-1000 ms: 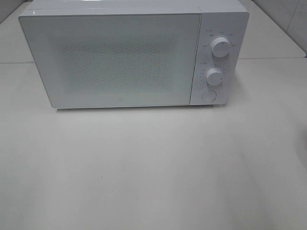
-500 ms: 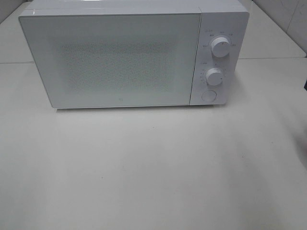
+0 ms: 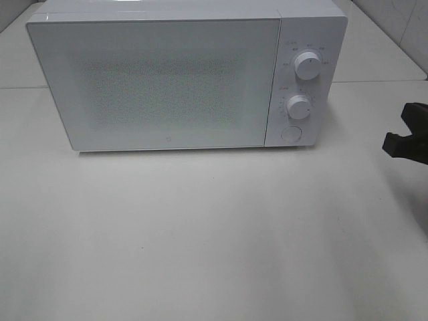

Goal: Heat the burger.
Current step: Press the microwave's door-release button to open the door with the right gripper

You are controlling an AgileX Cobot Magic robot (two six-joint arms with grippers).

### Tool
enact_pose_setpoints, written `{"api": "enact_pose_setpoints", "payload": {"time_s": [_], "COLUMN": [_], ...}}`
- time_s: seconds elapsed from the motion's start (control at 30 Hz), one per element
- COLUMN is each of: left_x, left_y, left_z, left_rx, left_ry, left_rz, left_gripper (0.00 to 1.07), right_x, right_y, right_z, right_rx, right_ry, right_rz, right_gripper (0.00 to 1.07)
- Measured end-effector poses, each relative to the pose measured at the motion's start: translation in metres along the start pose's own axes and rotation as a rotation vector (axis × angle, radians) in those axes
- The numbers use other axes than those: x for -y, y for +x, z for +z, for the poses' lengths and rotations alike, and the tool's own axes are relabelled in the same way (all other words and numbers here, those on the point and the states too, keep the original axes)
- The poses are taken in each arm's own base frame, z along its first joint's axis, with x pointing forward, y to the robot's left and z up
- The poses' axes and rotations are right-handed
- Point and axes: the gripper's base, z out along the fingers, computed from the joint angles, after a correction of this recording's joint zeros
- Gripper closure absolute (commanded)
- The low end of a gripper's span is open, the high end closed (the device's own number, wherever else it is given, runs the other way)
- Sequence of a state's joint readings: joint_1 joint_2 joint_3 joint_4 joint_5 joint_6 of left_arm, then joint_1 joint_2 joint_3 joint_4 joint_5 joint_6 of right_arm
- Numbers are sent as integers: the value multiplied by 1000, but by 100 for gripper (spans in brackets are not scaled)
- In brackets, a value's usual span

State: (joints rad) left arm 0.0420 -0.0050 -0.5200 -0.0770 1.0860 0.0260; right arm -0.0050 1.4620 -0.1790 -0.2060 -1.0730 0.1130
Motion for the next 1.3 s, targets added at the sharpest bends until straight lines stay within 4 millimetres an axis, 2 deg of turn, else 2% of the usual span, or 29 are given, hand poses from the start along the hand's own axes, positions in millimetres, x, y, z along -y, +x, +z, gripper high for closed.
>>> {"api": "enact_pose_setpoints", "payload": {"time_s": [0.17,0.43,0.57,0.87,1.0,1.07,1.13,1.23,1.3], "left_x": [0,0,0,0,0,0,0,0,0], "left_y": [0,0,0,0,0,0,0,0,0], "left_z": [0,0,0,0,0,0,0,0,0], "left_rx": [0,0,0,0,0,0,0,0,0], "left_ry": [0,0,0,0,0,0,0,0,0], "left_rz": [0,0,0,0,0,0,0,0,0], "left_gripper": [4,4,4,4,4,4,4,4,4], "right_x": [-4,-13,-17,-27,-37,-38,-49,-51,-55], "right_y": [9,22,26,26,29,29,32,33,40], "right_z": [6,11,11,12,13,13,18,20,22], "right_rx": [-14,-67,-108,-145,-187,-190,-217,-224,-246], "right_ry": [-51,-165,-198,-221,-185,-181,-174,-163,-106], "right_rz": [21,186,356,587,778,809,921,959,1079], "right_gripper": [107,107,107,107,107,107,107,107,107]}}
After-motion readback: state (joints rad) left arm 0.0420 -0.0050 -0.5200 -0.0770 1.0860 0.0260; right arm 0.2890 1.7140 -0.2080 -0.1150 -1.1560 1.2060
